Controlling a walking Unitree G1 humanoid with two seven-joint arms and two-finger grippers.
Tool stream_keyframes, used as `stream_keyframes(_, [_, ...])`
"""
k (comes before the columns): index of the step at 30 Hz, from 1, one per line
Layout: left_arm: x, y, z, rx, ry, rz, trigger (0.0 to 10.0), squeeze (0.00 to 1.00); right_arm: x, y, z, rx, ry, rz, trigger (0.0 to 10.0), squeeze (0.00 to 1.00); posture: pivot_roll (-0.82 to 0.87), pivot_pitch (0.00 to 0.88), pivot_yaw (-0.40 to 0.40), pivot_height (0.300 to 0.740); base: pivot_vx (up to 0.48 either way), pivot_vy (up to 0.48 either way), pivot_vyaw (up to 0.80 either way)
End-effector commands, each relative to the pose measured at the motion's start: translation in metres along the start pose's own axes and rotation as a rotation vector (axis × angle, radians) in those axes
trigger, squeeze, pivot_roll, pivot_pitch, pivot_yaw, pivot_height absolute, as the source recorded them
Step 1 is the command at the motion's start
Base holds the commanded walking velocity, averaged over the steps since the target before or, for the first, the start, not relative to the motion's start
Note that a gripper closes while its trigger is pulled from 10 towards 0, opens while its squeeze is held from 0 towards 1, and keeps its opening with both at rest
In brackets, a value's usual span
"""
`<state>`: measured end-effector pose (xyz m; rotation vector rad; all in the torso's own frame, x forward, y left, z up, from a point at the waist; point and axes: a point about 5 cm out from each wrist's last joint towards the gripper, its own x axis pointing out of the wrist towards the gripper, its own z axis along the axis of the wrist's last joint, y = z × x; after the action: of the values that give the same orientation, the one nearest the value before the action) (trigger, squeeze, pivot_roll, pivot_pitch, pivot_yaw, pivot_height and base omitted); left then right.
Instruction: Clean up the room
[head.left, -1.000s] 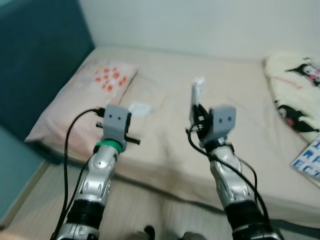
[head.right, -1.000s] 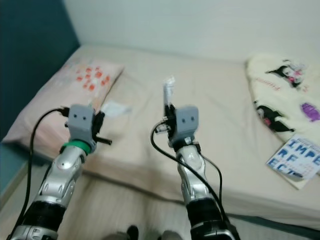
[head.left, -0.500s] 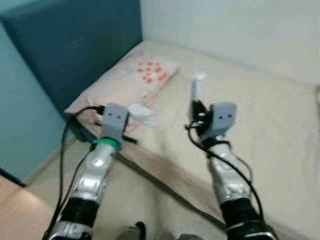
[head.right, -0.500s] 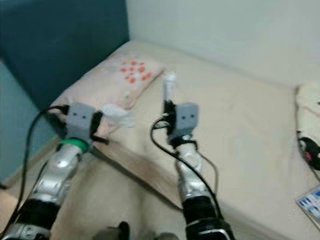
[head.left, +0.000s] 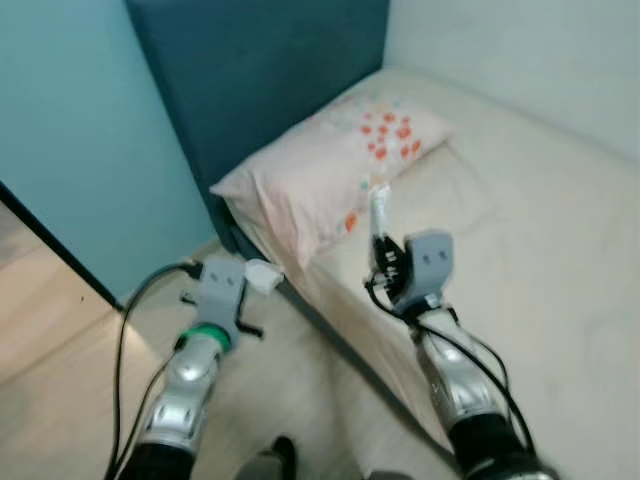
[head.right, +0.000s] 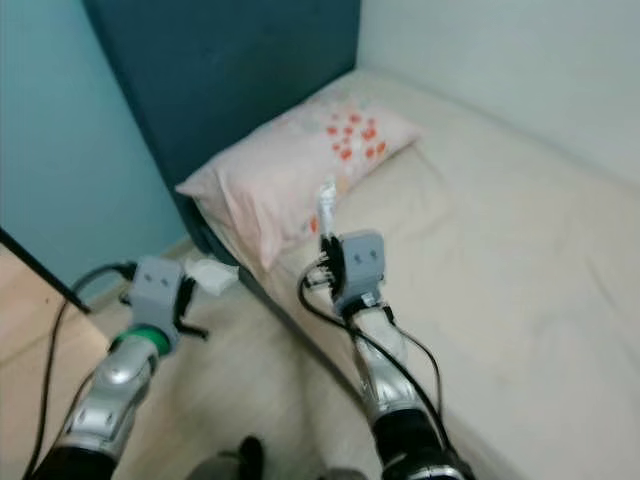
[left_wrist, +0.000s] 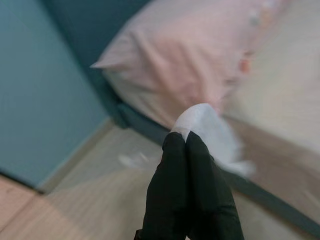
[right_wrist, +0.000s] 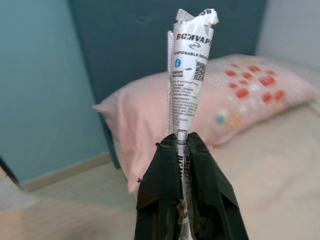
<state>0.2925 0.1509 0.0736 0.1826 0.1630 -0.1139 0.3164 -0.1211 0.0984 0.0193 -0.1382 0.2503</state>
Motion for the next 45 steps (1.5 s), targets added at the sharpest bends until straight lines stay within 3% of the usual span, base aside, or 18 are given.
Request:
stream_keyframes(1, [-0.003,0.002,-0.006,-0.026,0.03,0.005,10.0,0.0,-0.002,0.008,-0.005,0.001,0.019,0.036,10.0,0.0,-0.03,0.006,0.049,0.726,0.0,0.0,0.77])
stream_keyframes(6, [-0.007,0.006,-0.016,-0.031,0.035,0.047,10.0,0.0,-0.007,0.004,-0.019,-0.026,0.076,0.052,10.0,0.0,-0.03,0.001,0.01,0.726,0.0,0.0,0.77])
stream_keyframes(12, [-0.009,0.003,-0.014,0.036,0.005,0.054,10.0,0.0,-0.014,-0.004,-0.033,-0.003,0.147,0.028,10.0,0.0,-0.02,0.0,-0.002,0.726,0.0,0.0,0.77])
stream_keyframes(27, [0.0,0.0,0.01,0.019,-0.077,0.044,10.0,0.0,-0.003,0.007,-0.025,0.018,0.098,0.056,10.0,0.0,-0.01,0.0,0.005,0.726,0.0,0.0,0.77])
stream_keyframes(45, [0.004,-0.003,0.015,0.031,-0.089,0.03,10.0,0.0,0.001,0.009,-0.021,0.018,0.074,0.07,10.0,0.0,-0.01,0.0,0.015,0.726,0.0,0.0,0.77])
